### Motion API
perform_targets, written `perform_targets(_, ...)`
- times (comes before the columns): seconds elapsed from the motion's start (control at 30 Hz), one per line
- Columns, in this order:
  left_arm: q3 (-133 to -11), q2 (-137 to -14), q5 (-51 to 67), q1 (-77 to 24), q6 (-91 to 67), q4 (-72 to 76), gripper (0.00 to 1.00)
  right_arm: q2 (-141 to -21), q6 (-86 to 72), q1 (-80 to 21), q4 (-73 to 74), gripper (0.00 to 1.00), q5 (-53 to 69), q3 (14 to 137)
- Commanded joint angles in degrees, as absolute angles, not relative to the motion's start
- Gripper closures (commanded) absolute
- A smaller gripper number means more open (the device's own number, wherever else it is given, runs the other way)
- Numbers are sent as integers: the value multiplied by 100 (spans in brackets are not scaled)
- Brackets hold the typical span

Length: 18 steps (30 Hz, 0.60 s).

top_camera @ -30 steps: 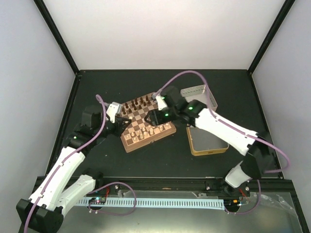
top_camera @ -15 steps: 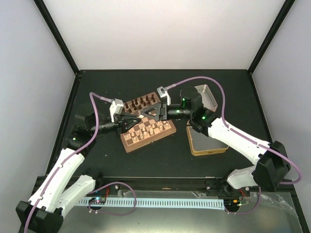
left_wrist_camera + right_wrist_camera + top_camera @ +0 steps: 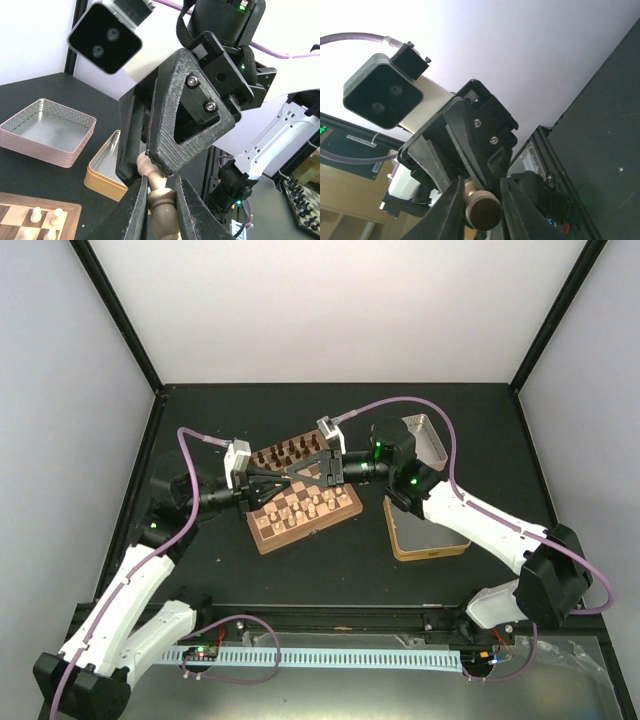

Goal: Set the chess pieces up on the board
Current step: Place the chess piece on the chessboard.

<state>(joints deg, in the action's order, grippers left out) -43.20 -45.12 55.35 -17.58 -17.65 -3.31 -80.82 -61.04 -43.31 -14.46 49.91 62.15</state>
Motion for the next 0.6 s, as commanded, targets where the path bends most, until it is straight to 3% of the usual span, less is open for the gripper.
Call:
perform_targets(0.0,-4377,-4575,5645,-1731,-1947,24,98,-8154,-6247,-4314,-1785,85,5140,6201)
perform_targets(0.07,-4377,-4580,5599,-1731,-2072,53,93,-8150,-6338,-4315,-1897,90,5039,6166)
perform_targets(0.17,-4286,-4544,5340,-1731,-2535,199,66,-8123,-6671,-4314,-2389,93,4850,5993)
perform_targets(0.27,-4000,-4404,5031,-1734,-3226,870,50,-8081,-7137,-4311,-2987,94,4578,5789)
perform_targets(0.47,-3558,-4153,4568,-1734,-4277,1706,47,-8100,-7414,-4313,-3215,93,4265,5681)
perform_targets(0.57,-3525,-4142,4402,-1732,-4447,1719,52,-8104,-7552,-4315,-3367,93,4197,5569)
